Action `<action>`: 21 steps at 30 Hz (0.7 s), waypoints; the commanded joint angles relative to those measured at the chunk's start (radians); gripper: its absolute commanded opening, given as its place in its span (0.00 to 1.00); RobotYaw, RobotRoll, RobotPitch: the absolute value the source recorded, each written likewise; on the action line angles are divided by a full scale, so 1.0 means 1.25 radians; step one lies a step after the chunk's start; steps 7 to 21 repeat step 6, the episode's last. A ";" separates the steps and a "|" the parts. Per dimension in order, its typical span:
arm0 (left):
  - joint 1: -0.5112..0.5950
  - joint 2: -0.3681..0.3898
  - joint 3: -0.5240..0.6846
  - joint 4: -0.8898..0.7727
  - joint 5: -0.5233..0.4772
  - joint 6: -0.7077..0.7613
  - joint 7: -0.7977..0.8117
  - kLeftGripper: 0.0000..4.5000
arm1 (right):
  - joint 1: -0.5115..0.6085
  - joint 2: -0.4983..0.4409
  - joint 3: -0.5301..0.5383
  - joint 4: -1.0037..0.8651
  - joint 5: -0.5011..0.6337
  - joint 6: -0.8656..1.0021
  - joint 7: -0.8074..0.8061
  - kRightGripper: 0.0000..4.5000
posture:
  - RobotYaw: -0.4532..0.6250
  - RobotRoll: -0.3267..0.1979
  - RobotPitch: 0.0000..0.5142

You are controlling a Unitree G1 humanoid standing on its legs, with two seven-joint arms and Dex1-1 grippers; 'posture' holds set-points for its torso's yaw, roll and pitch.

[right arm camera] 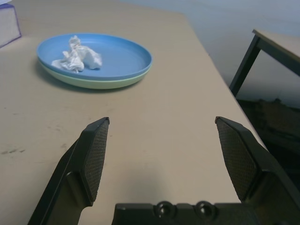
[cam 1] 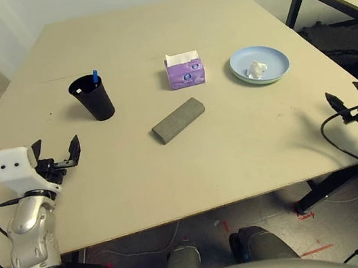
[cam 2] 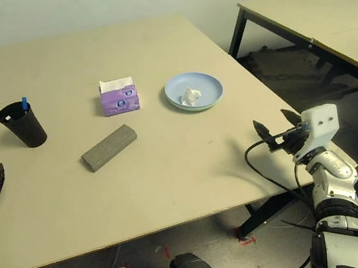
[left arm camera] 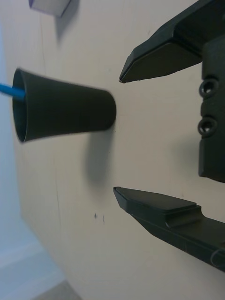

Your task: Organize and tidy the items on the table.

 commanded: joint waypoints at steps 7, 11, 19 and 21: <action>0.023 -0.007 -0.002 -0.033 0.010 0.017 -0.002 1.00 | -0.002 -0.007 -0.006 0.030 -0.004 -0.013 0.006 1.00 | 0.42 0.62 0.15; 0.023 -0.007 -0.002 -0.033 0.010 0.017 -0.002 1.00 | -0.002 -0.007 -0.006 0.030 -0.004 -0.013 0.006 1.00 | 0.42 0.62 0.15; 0.023 -0.007 -0.002 -0.033 0.010 0.017 -0.002 1.00 | -0.002 -0.007 -0.006 0.030 -0.004 -0.013 0.006 1.00 | 0.42 0.62 0.15; 0.023 -0.007 -0.002 -0.033 0.010 0.017 -0.002 1.00 | -0.002 -0.007 -0.006 0.030 -0.004 -0.013 0.006 1.00 | 0.42 0.62 0.15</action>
